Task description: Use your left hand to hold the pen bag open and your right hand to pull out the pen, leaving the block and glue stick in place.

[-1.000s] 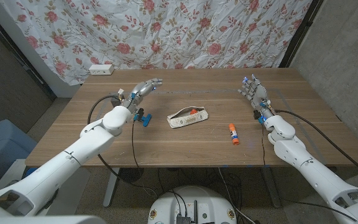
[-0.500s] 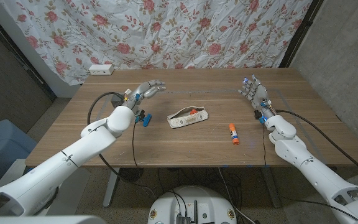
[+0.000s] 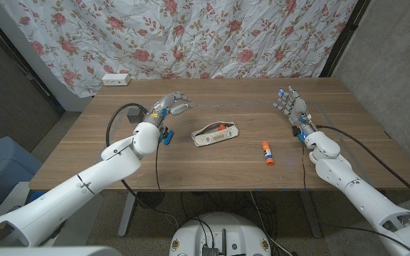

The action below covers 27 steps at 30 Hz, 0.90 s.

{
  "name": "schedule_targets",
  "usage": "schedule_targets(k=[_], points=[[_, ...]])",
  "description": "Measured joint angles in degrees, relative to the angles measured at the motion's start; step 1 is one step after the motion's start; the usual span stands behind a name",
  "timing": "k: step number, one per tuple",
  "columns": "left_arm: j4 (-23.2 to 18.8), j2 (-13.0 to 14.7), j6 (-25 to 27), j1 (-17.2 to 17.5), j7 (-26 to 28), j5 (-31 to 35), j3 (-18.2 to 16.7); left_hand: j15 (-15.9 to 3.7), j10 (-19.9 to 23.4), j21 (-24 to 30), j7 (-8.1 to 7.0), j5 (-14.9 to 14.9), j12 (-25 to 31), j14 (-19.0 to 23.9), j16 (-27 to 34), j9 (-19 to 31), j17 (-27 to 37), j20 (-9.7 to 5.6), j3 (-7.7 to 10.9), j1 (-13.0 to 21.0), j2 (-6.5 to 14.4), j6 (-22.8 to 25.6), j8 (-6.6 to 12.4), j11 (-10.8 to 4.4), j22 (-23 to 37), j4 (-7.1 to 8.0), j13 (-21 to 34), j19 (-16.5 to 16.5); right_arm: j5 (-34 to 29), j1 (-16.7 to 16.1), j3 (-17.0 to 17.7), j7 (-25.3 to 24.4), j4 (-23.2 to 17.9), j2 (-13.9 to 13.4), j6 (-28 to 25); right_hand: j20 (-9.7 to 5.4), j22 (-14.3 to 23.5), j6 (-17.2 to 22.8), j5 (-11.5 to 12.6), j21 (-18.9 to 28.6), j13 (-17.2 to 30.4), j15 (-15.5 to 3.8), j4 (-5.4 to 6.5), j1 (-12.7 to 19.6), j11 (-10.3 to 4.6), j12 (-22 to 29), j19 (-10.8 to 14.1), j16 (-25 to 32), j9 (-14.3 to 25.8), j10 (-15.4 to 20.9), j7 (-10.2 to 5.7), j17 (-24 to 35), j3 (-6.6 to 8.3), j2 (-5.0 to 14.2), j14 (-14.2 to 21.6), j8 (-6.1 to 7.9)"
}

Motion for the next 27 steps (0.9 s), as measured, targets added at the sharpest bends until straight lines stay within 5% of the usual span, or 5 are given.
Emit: schedule_targets(k=[27], points=[[-1.5,-4.0,10.1,-2.8,-4.6,21.4,10.8,-0.16,3.2,0.0,0.28,0.0,0.0,2.5,0.0,0.0,0.2,0.23,-1.66,3.6,-0.9,4.2,-0.27,-0.08,0.2,0.55,0.0,0.4,0.4,0.9,-0.3,1.6,1.9,0.4,-0.2,0.0,0.0,0.7,0.0,0.0,0.0,0.0,-0.24,0.0,0.0,0.0,0.0,0.0,0.0,0.0,-0.12,0.0,0.24,0.0,0.0,0.0]])
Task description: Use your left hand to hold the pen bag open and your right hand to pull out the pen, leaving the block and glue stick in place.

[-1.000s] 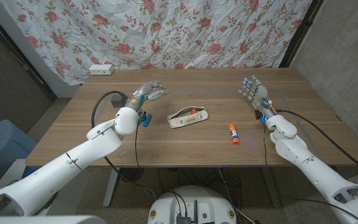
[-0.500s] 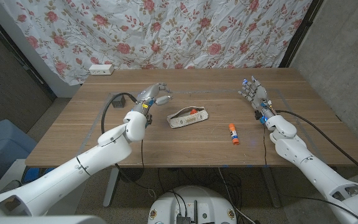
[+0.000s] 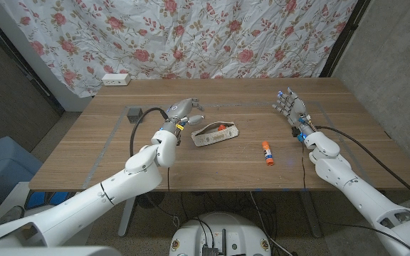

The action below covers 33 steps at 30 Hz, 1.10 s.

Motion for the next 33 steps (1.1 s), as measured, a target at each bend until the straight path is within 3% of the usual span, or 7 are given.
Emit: schedule_targets(k=[20,33], points=[[1.1,-4.7,9.5,-4.5,-9.5,14.5,8.4,0.0,0.8,0.0,0.28,0.0,-0.4,0.6,-0.2,0.0,0.0,0.21,-0.95,1.7,-0.3,2.1,-0.43,0.21,0.0,0.0,0.0,-0.2,0.3,1.1,-0.3,1.3,1.4,0.2,-0.7,0.0,0.0,0.3,0.0,0.0,0.0,0.0,-0.5,0.0,0.0,0.0,0.0,0.0,0.0,0.0,-0.31,0.0,-0.01,0.0,0.0,0.0],[3.2,-7.5,13.6,-6.3,-16.1,22.7,11.8,0.0,1.6,0.0,1.12,0.2,-0.7,0.6,-0.2,0.0,0.0,0.52,-1.99,3.4,0.0,4.8,-0.85,2.26,0.0,0.26,0.0,-0.5,0.5,1.7,-0.4,2.0,2.4,0.4,-0.8,0.0,0.0,0.3,0.0,0.0,0.0,0.22,-0.49,0.0,0.0,0.0,0.0,0.0,0.0,0.0,-0.31,0.0,-0.01,0.0,-0.2,0.0]])
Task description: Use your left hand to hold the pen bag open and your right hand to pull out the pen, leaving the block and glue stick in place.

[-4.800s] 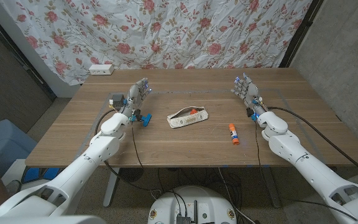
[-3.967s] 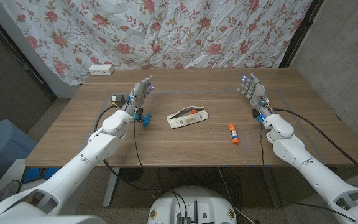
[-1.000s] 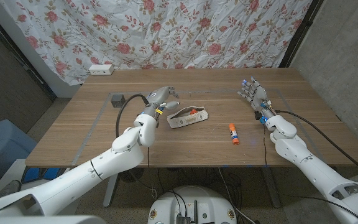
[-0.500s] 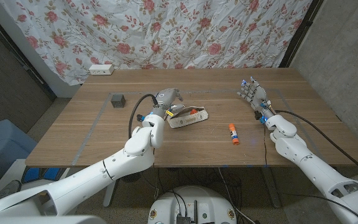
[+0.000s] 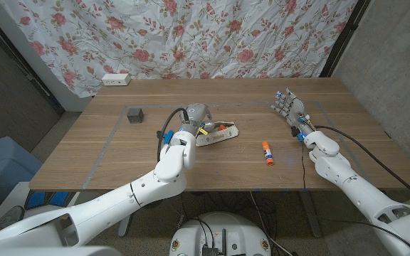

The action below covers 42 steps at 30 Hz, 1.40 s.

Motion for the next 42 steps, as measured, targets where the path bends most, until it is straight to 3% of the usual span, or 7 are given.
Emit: schedule_targets(k=[20,29,42], points=[[2.5,-3.6,3.6,-2.3,-11.7,9.6,2.9,0.21,-1.4,0.0,0.91,0.0,-1.1,-0.2,-0.2,0.0,0.0,0.61,-1.42,2.0,-0.1,1.5,-1.54,2.65,0.0,-0.02,0.0,-0.6,0.2,0.6,-0.1,0.9,1.1,0.3,0.0,0.0,0.0,0.3,0.0,0.0,0.0,0.0,0.0,-0.3,0.0,0.0,0.0,0.0,0.0,0.0,-0.31,0.0,0.0,0.31,0.0,0.0],[3.8,-5.0,3.7,-2.6,-15.3,12.5,3.0,-0.01,-1.3,0.0,1.0,0.0,-1.1,-0.4,-0.2,0.0,0.0,0.92,-2.01,3.0,0.0,2.9,-1.55,2.09,0.0,0.1,0.0,-0.9,0.2,0.6,-0.2,1.2,1.1,0.3,0.1,0.0,0.0,0.3,0.0,0.0,0.0,0.31,0.0,-0.3,0.0,0.0,0.0,0.0,0.0,0.0,-0.31,0.0,0.0,0.31,-0.3,0.0],[6.7,-6.9,2.1,-2.3,-15.3,13.6,2.3,0.0,-0.5,0.0,1.31,0.0,-1.0,0.0,-0.2,0.0,0.0,0.7,-2.53,3.7,0.1,3.8,-1.88,1.29,0.0,0.16,0.0,-0.7,0.3,0.2,-0.2,1.2,0.8,0.3,0.1,0.0,0.0,0.3,0.0,0.0,0.0,0.31,-0.16,-0.3,0.0,0.0,0.0,0.0,0.0,0.0,-0.31,0.0,-0.16,0.31,-0.3,0.0]])
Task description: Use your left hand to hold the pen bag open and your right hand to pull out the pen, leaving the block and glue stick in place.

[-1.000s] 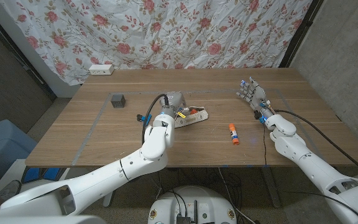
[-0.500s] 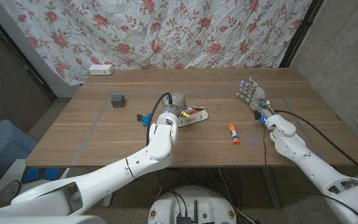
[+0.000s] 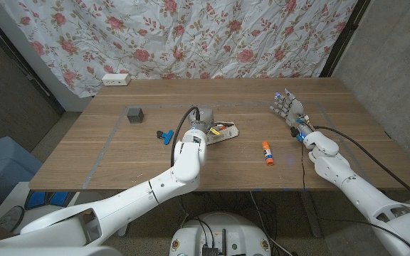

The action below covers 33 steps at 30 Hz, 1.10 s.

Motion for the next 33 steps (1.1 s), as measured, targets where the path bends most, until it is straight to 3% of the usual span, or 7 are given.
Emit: schedule_targets(k=[14,33], points=[[2.4,-1.2,-1.1,0.0,1.2,0.2,-0.1,0.01,0.6,0.0,-0.17,0.0,0.0,1.0,0.3,0.0,0.0,0.0,-0.46,0.9,0.5,1.5,-0.21,-0.61,0.0,-0.01,0.0,0.6,0.2,-0.2,0.0,0.1,-0.3,-0.1,-0.2,0.0,0.0,0.0,0.0,0.0,0.0,0.0,-0.34,0.0,0.0,0.0,0.0,0.4,0.0,0.0,0.0,0.0,0.04,0.0,0.0,0.0],[3.9,-0.9,-1.3,0.1,1.9,-0.3,-0.1,0.0,1.7,0.0,-0.2,0.0,0.4,2.0,0.3,0.3,0.0,-0.2,-1.33,1.9,1.0,2.7,-0.65,-0.8,0.0,0.07,0.0,1.6,0.2,-0.3,0.0,-0.2,-0.6,-0.2,-0.9,0.0,0.0,0.0,0.0,0.0,0.0,0.0,-0.39,0.0,0.0,0.0,0.0,0.4,0.0,0.0,0.0,0.1,0.09,0.01,0.0,0.0]])
